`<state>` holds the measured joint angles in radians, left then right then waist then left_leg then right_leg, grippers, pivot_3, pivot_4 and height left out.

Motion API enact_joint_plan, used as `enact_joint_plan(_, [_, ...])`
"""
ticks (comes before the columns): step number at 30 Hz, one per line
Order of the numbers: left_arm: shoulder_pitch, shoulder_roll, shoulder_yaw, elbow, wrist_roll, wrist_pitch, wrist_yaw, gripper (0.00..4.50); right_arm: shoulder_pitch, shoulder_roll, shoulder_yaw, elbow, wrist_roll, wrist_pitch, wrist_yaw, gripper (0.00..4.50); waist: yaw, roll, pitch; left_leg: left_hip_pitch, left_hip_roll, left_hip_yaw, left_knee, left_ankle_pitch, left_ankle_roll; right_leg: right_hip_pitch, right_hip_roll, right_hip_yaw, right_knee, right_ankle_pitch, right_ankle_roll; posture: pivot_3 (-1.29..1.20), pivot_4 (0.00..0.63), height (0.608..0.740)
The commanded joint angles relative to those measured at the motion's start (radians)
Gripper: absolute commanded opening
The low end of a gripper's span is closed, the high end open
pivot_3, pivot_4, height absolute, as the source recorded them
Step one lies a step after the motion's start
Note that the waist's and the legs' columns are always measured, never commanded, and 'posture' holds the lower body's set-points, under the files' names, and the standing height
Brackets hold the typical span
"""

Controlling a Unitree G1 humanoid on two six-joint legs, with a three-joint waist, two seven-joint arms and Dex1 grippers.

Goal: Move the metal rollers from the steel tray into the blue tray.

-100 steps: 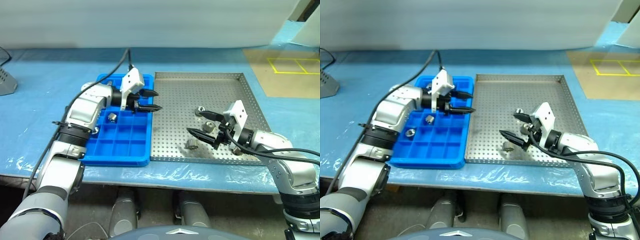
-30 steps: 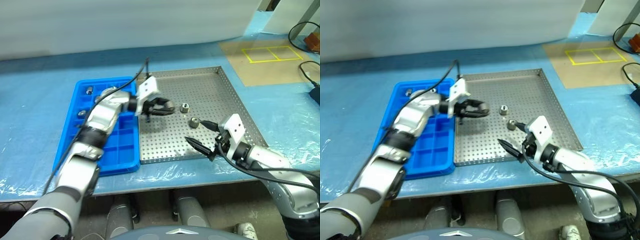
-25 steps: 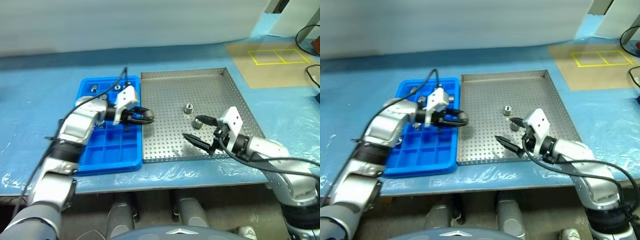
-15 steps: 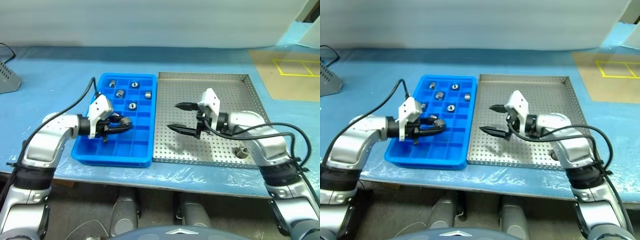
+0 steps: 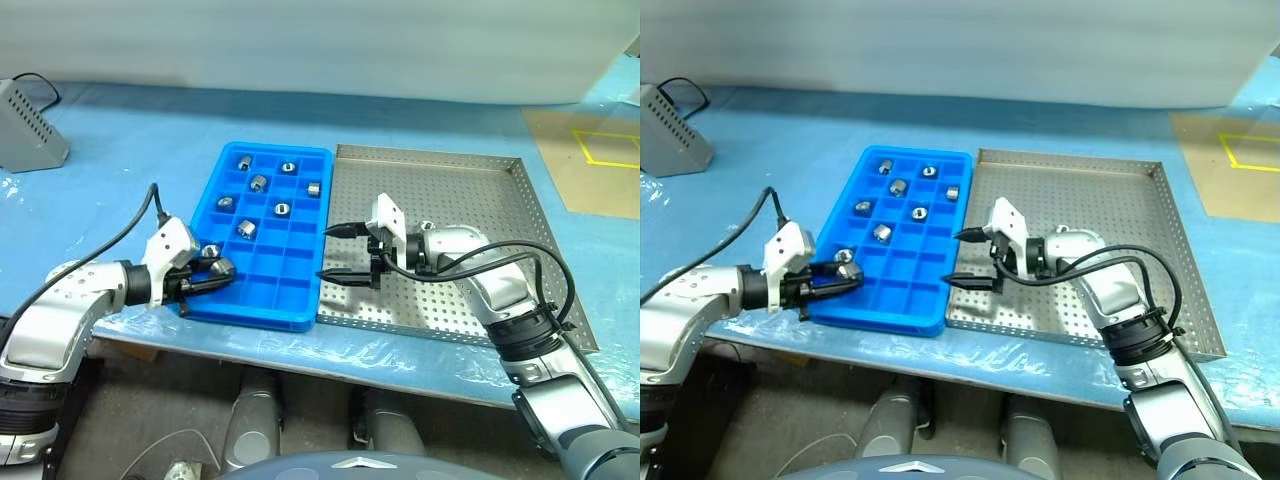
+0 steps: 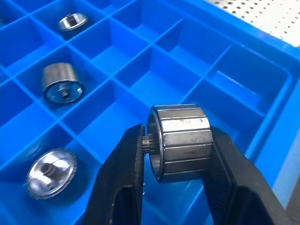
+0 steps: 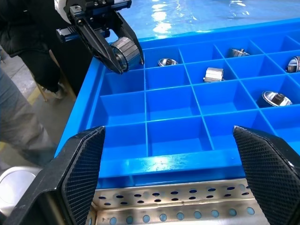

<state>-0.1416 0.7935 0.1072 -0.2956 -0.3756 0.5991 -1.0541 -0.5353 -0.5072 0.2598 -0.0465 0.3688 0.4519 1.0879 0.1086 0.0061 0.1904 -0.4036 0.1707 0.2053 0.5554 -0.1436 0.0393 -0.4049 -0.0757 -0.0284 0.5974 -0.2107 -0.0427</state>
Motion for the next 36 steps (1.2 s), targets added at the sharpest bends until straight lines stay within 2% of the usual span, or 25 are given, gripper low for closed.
enact_joint_plan(1, [0.009, 0.019, -0.02, -0.013, 0.003, -0.014, 0.003, 1.46, 0.013, 0.0, -0.01, -0.025, -0.003, -0.015, 0.003, 4.5, 0.0, 0.0, 0.0, 0.0, 0.0, 0.0, 0.0, 0.0, -0.001, -0.001, 0.0, 0.0, 0.001, 0.0, 0.0, 0.12, 0.15, 0.74])
enact_joint_plan(8, [0.044, 0.058, -0.007, 0.028, -0.003, -0.029, -0.015, 1.46, 0.047, -0.004, -0.02, -0.045, -0.014, -0.012, -0.014, 4.5, -0.008, 0.0, 0.0, 0.001, 0.0, 0.0, 0.0, 0.002, -0.003, -0.004, 0.0, 0.001, 0.008, -0.003, 0.0, 0.1, 0.15, 0.74])
enact_joint_plan(13, [0.039, 0.051, -0.013, 0.043, -0.006, -0.038, 0.001, 1.46, 0.055, 0.002, -0.013, -0.046, -0.025, -0.021, -0.025, 4.5, -0.009, -0.001, 0.0, 0.002, 0.0, 0.0, 0.0, 0.002, -0.003, -0.004, 0.0, 0.001, 0.008, -0.004, 0.002, 0.1, 0.15, 0.74])
enact_joint_plan(14, [0.035, 0.045, -0.017, 0.052, -0.002, -0.037, 0.01, 2.04, 0.054, 0.004, -0.012, -0.045, -0.026, -0.023, -0.027, 4.5, -0.009, -0.001, 0.0, 0.002, 0.0, 0.0, 0.0, 0.002, -0.003, -0.004, 0.0, 0.001, 0.008, -0.004, 0.002, 0.1, 0.15, 0.74])
enact_joint_plan(15, [0.034, 0.043, -0.023, 0.057, 0.002, -0.041, 0.013, 2.21, 0.053, 0.006, -0.013, -0.044, -0.026, -0.023, -0.027, 4.5, -0.009, -0.001, 0.0, 0.002, 0.0, 0.0, 0.0, 0.002, -0.003, -0.004, 0.0, 0.001, 0.008, -0.004, 0.001, 0.1, 0.15, 0.74])
enact_joint_plan(19, [0.009, 0.034, -0.041, 0.066, 0.014, -0.041, 0.046, 3.51, 0.051, 0.008, -0.019, -0.038, -0.026, -0.024, -0.024, 4.5, -0.009, -0.001, 0.0, 0.002, 0.0, 0.0, 0.0, 0.002, -0.003, -0.004, 0.0, 0.001, 0.008, -0.002, -0.001, 0.09, 0.15, 0.74])
enact_joint_plan(24, [-0.076, -0.002, -0.063, 0.066, 0.019, -0.049, 0.085, 3.51, 0.056, -0.002, -0.04, -0.038, -0.024, -0.023, -0.031, 4.5, -0.007, -0.001, 0.0, 0.002, 0.0, 0.0, 0.0, 0.002, -0.003, -0.004, 0.0, 0.001, 0.009, -0.002, -0.002, 0.06, 0.15, 0.74])
enact_joint_plan(29, [-0.24, -0.108, -0.066, 0.064, -0.091, 0.028, 0.094, 3.51, 0.078, -0.024, -0.114, -0.043, -0.009, -0.002, -0.075, 4.5, -0.009, -0.001, 0.0, 0.002, 0.0, 0.0, 0.004, 0.002, -0.003, -0.001, 0.0, 0.001, 0.01, -0.002, -0.002, 0.0, 0.15, 0.74])
enact_joint_plan(36, [-0.364, -0.228, -0.244, 0.175, -0.028, -0.043, 0.043, 3.51, 0.062, -0.016, -0.243, 0.062, -0.05, -0.062, -0.225, 4.5, -0.025, -0.001, -0.001, 0.001, 0.0, 0.0, 0.006, 0.002, -0.002, -0.002, 0.0, 0.002, 0.011, -0.002, -0.002, -0.08, 0.15, 0.74])
